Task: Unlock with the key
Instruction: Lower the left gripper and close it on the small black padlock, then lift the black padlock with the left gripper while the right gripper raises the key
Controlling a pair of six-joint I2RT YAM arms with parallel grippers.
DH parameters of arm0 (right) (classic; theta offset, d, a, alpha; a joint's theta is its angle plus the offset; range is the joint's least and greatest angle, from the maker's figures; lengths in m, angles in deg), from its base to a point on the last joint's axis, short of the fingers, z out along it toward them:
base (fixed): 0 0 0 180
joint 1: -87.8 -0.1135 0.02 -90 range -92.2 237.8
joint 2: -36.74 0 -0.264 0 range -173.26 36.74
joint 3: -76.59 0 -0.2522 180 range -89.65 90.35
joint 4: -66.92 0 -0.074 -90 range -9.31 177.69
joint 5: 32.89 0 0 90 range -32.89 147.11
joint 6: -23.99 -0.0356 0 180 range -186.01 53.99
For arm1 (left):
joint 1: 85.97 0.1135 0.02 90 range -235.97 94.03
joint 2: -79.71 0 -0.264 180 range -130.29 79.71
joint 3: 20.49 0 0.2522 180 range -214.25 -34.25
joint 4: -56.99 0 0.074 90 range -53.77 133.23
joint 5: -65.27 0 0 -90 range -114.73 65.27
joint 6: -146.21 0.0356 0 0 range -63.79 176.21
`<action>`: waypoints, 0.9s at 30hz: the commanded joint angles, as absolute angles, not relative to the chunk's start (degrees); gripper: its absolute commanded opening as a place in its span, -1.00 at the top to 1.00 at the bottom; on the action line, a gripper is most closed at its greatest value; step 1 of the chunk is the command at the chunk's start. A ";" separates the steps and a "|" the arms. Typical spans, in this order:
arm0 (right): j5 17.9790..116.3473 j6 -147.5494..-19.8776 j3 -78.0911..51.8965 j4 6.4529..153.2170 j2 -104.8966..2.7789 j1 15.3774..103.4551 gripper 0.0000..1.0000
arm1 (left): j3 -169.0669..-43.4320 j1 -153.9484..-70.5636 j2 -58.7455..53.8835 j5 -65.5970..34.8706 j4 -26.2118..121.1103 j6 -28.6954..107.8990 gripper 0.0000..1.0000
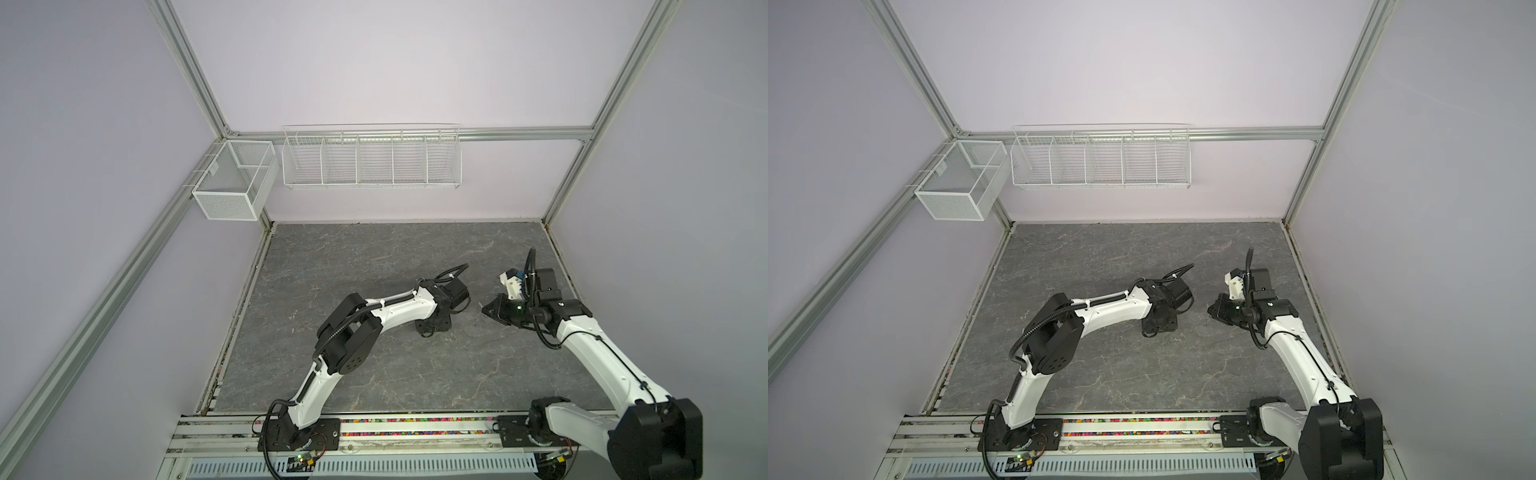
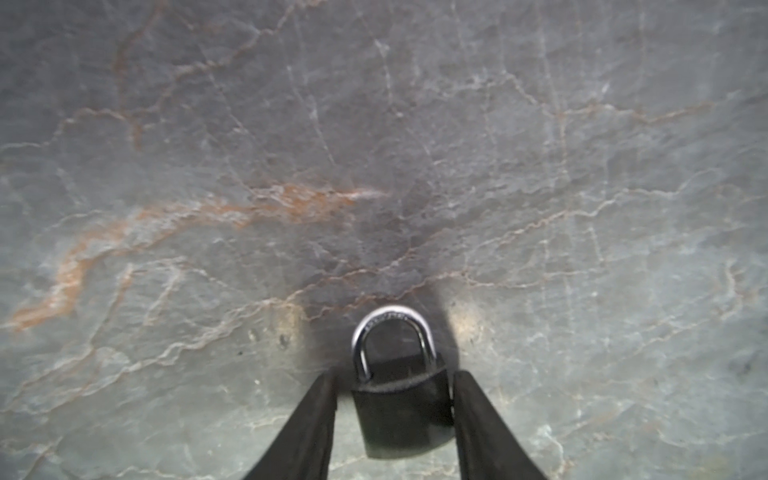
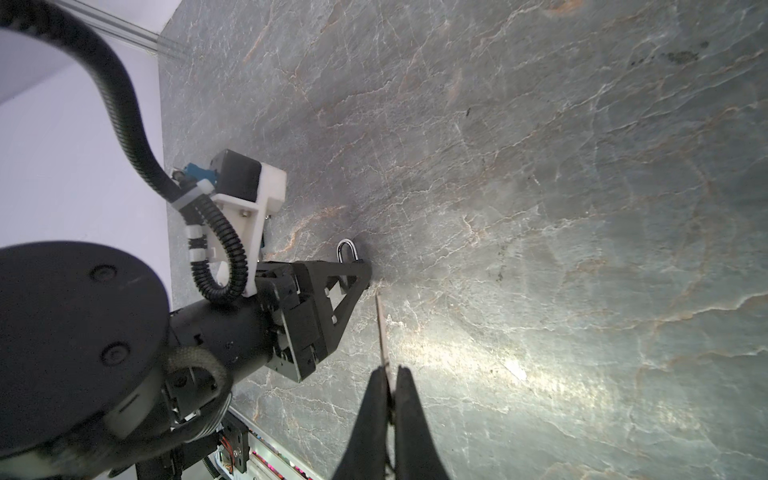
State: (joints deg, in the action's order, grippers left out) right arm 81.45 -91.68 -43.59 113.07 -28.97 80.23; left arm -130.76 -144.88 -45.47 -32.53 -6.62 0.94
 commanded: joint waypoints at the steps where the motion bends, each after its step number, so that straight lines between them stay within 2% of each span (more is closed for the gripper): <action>1: 82.92 -91.99 -44.83 112.06 -28.99 80.67 0.87 | -130.29 -145.20 -47.11 -34.58 -9.54 1.23 0.10; 10: 83.57 -92.64 -44.76 111.72 -28.74 80.76 0.87 | -130.58 -145.10 -47.47 -35.07 -8.71 1.11 0.24; 16: 83.61 -92.82 -44.32 112.08 -27.90 80.77 0.87 | -130.89 -144.57 -48.14 -34.66 -8.27 0.89 0.24; 18: 83.57 -92.89 -44.13 112.24 -27.58 80.74 0.87 | -130.89 -144.50 -48.17 -34.49 -8.02 1.24 0.37; 23: 84.07 -92.74 -43.95 112.11 -27.33 80.74 0.87 | -130.68 -144.33 -47.56 -35.24 -7.83 1.29 0.41; 27: 83.57 -91.83 -43.69 112.34 -27.18 80.35 0.86 | -129.04 -143.80 -43.80 -37.83 -6.09 0.01 0.55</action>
State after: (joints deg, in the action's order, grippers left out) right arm 82.87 -92.54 -44.18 112.59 -28.29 80.49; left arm -130.52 -144.73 -45.47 -34.34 -6.22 1.12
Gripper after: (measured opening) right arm 0.070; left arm 0.309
